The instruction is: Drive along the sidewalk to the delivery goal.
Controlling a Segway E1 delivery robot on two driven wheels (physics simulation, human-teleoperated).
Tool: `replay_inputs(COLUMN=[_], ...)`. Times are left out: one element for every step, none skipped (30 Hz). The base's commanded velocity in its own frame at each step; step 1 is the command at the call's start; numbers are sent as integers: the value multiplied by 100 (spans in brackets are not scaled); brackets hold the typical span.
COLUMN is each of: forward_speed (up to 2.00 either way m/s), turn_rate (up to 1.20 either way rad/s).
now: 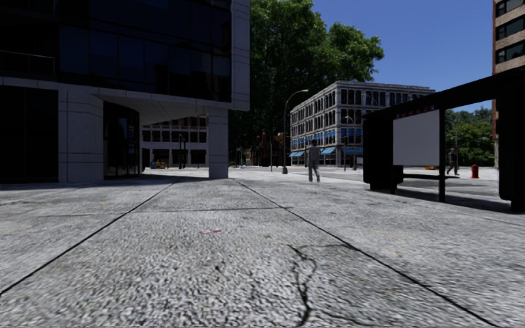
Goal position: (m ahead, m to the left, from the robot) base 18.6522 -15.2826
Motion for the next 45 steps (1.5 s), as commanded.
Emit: replay_inputs(forward_speed=[200, 200, 200, 200, 200, 200, 200, 200, 200, 200, 200, 200, 200, 200, 200, 200, 200, 200, 200, 200, 200, 200, 200, 200, 200, 200, 200, 200, 200, 200, 200, 200, 200, 200, 200, 200, 200, 200, 200, 200, 200, 200, 200, 200, 200], turn_rate=[0, 0, 0, 0, 0, 0, 0, 0, 0, 0, 0, 0, 0, 0, 0, 0, 0, 0, 0, 0, 0, 0, 0, 0, 0, 0, 0, 0, 0, 0, 0, 0, 0, 0, 0, 0, 0, 0, 0, 0, 0, 0, 0, 0, 0])
